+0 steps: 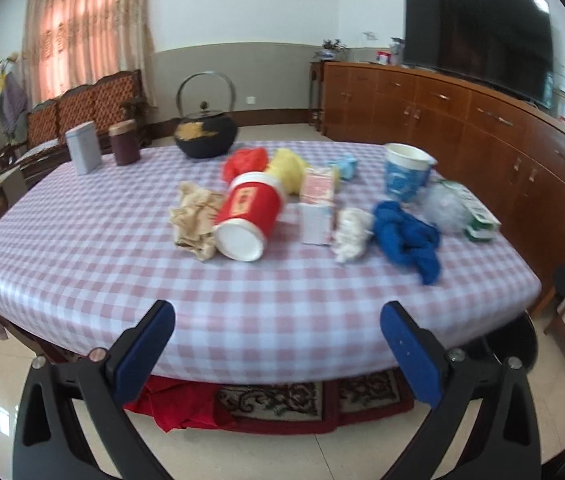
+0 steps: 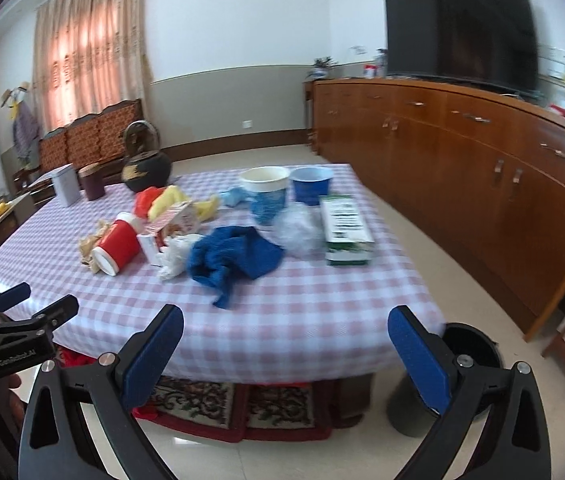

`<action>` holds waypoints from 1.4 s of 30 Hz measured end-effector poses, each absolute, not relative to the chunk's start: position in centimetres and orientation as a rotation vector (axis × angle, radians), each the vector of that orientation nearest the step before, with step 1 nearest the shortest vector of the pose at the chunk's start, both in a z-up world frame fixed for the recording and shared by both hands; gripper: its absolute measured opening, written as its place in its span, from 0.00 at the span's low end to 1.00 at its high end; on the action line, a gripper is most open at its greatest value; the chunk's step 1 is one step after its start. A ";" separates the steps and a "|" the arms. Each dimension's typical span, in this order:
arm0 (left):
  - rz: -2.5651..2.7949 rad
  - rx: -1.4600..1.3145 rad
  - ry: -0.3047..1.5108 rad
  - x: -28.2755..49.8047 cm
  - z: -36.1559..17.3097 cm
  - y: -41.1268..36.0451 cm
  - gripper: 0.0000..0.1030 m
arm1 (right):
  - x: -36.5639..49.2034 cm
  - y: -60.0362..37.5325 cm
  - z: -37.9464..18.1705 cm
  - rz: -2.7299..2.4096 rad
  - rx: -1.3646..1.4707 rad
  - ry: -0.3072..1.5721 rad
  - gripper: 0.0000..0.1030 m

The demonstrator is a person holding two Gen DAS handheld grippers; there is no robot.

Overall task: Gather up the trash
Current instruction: 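Grasp the red paper cup with the left tool while the right tool grasps the blue towel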

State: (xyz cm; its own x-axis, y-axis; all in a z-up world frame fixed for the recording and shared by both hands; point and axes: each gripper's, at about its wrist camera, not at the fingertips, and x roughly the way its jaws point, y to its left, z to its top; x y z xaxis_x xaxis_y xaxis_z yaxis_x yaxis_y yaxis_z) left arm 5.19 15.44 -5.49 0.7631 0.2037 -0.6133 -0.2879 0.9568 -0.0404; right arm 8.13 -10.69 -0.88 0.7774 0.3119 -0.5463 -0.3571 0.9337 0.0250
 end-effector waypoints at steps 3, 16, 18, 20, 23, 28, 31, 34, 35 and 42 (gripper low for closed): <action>0.298 -0.142 0.660 6.6 -6.2 16.9 0.97 | 10.0 -8.3 -1.8 0.383 -0.111 0.594 1.00; 0.316 -0.079 0.684 13.2 -8.2 20.0 0.84 | 17.4 -0.9 -6.1 0.464 -0.191 0.689 0.84; 0.315 -0.078 0.689 14.1 -8.3 20.5 0.84 | 18.3 -0.1 -6.7 0.470 -0.202 0.698 0.84; 0.313 -0.077 0.697 15.0 -8.6 20.9 0.84 | 19.4 0.5 -7.4 0.472 -0.210 0.715 0.81; 0.310 -0.064 0.696 15.9 -8.7 21.0 0.83 | 21.0 1.1 -8.2 0.459 -0.216 0.742 0.76; 0.307 -0.048 0.702 17.5 -8.9 20.7 0.80 | 22.5 1.6 -8.3 0.472 -0.201 0.746 0.70; 0.312 -0.033 0.714 17.9 -9.1 20.5 0.75 | 22.9 1.7 -8.3 0.489 -0.186 0.762 0.59; 0.314 -0.001 0.723 18.2 -9.4 20.1 0.59 | 22.6 1.7 -8.4 0.506 -0.178 0.769 0.42; 0.321 0.012 0.717 18.1 -9.3 20.0 0.59 | 22.6 1.8 -8.4 0.508 -0.174 0.765 0.40; 0.315 0.001 0.645 16.5 -7.1 19.5 0.58 | 21.6 0.5 -7.2 0.519 -0.137 0.733 0.34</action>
